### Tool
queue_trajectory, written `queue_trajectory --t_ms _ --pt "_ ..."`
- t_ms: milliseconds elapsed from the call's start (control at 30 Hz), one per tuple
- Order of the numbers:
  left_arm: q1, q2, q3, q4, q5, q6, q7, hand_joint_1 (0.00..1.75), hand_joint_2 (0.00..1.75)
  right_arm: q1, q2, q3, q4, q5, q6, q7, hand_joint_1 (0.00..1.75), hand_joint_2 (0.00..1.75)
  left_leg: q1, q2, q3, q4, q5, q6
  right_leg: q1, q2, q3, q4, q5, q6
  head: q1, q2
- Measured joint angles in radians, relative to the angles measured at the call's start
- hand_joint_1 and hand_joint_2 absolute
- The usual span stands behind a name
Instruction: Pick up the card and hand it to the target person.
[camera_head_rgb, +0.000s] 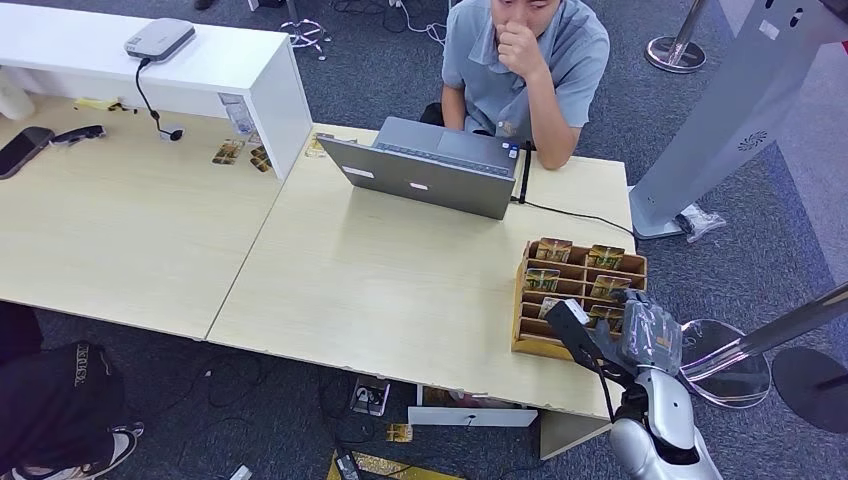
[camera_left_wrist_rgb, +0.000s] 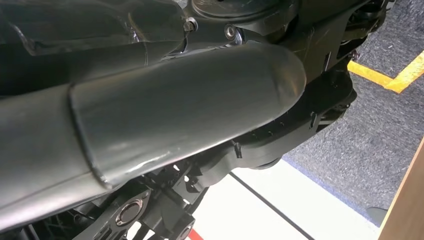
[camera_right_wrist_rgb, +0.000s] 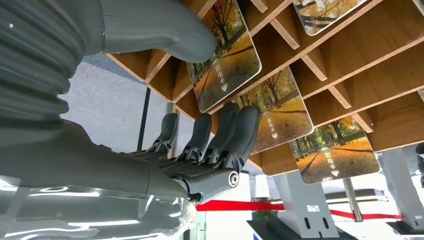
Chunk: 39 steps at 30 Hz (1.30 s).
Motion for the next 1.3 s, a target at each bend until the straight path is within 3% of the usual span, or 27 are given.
queue_trajectory --t_ms 300,433,933,1033,1167,1300 --pt "0.0 0.0 0.0 -0.005 0.0 0.001 0.0 0.0 0.0 0.001 -0.002 0.0 -0.006 0.015 0.002 0.011 1.08 1.75 0.0 0.0 0.0 0.0 0.0 0.0 0.0 0.0 0.0 0.0 0.0 0.0 0.0 0.0" --pt "0.0 0.0 0.0 -0.005 0.0 0.0 0.0 0.0 0.0 0.004 -0.003 -0.001 -0.012 0.022 -0.001 0.015 1.29 1.75 0.0 0.0 0.0 0.0 0.0 0.0 0.0 0.0 0.0 0.0 0.0 0.0 0.0 0.0" --pt "0.001 0.0 0.0 -0.005 0.0 0.0 0.0 0.0 0.0 0.012 -0.011 -0.001 -0.017 0.035 -0.001 0.016 1.19 1.75 0.0 0.0 0.0 0.0 0.0 0.0 0.0 0.0 0.0 0.0 0.0 0.0 0.0 0.0" --pt "0.001 0.0 0.0 -0.005 0.0 0.0 0.0 0.0 0.0 0.013 -0.013 -0.001 -0.017 0.035 -0.001 0.016 1.33 1.75 0.0 0.0 0.0 0.0 0.0 0.0 0.0 0.0 0.0 0.0 0.0 0.0 0.0 0.0" --pt "0.001 0.0 0.0 -0.006 0.0 0.0 0.0 0.0 0.0 0.014 -0.016 -0.001 -0.018 0.035 0.0 0.016 1.75 1.75 0.0 0.0 0.0 0.0 0.0 0.0 0.0 0.0 0.0 0.0 0.0 0.0 0.0 0.0" --pt "0.001 0.0 0.0 -0.007 0.0 0.0 0.0 0.0 0.0 0.014 -0.016 -0.001 -0.02 0.034 -0.003 0.014 1.75 1.75 0.0 0.0 0.0 0.0 0.0 0.0 0.0 0.0 0.0 0.0 0.0 0.0 0.0 0.0"
